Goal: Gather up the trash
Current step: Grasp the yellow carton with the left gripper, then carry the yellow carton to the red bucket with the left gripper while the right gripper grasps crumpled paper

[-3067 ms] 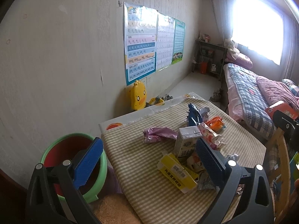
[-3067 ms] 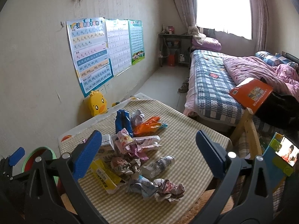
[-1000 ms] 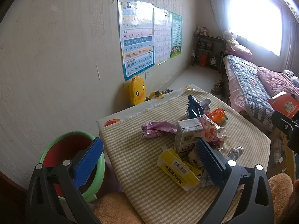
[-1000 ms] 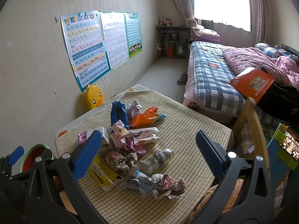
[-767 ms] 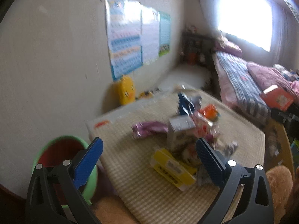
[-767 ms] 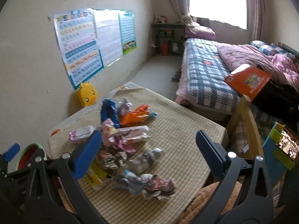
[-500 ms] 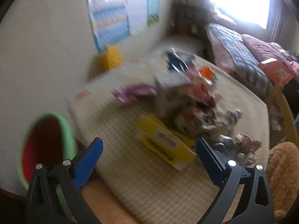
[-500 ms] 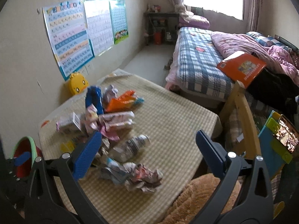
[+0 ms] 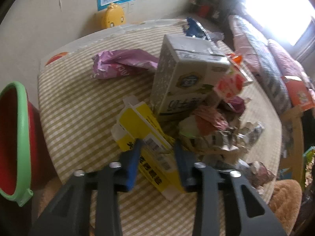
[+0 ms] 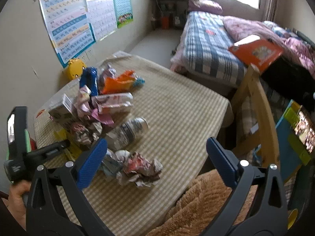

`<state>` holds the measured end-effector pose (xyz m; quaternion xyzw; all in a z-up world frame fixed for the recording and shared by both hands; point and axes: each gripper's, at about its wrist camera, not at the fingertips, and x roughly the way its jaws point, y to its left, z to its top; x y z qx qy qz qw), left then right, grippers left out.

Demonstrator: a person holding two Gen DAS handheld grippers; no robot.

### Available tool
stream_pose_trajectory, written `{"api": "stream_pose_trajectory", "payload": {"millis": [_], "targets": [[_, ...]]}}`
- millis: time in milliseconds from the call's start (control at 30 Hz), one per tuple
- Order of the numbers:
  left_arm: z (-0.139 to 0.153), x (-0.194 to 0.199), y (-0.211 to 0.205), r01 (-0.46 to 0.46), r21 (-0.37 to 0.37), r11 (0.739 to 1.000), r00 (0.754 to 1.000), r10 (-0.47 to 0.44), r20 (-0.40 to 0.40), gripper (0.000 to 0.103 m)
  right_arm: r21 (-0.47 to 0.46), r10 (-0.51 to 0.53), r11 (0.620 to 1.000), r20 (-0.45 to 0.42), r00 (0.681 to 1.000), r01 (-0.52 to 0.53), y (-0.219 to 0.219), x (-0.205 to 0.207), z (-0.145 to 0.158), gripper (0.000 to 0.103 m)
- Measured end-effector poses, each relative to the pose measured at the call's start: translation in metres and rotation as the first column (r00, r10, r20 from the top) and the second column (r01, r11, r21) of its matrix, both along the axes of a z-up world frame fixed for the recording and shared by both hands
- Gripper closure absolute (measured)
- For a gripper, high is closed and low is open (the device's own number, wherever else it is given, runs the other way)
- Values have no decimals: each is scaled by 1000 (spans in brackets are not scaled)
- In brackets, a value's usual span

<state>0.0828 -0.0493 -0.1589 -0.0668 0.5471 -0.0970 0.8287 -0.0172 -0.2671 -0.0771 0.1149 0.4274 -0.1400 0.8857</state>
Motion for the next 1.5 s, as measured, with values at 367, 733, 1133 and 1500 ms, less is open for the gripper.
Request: {"api": "stream_pose_trajectory", "payload": {"millis": [367,733,1133,1500], "targets": [[44,-48,35,58,13,998,993,-59,99,102,257,76,966,-162,984,-32,-2,19,-60,4],[103,-63,29,98,135,986,941,-136,309,102,329,149,942,-225,963,-68,6,33,-91,35],[142,-71,46,48,141,989,901,-104,422,102,290,115,952,-41,993,-99,3,11,-32,90],[134,-65,93,-34,89,995,912,-6,410,102,71,235,969,29,971,-237,49,30,32,94]]}}
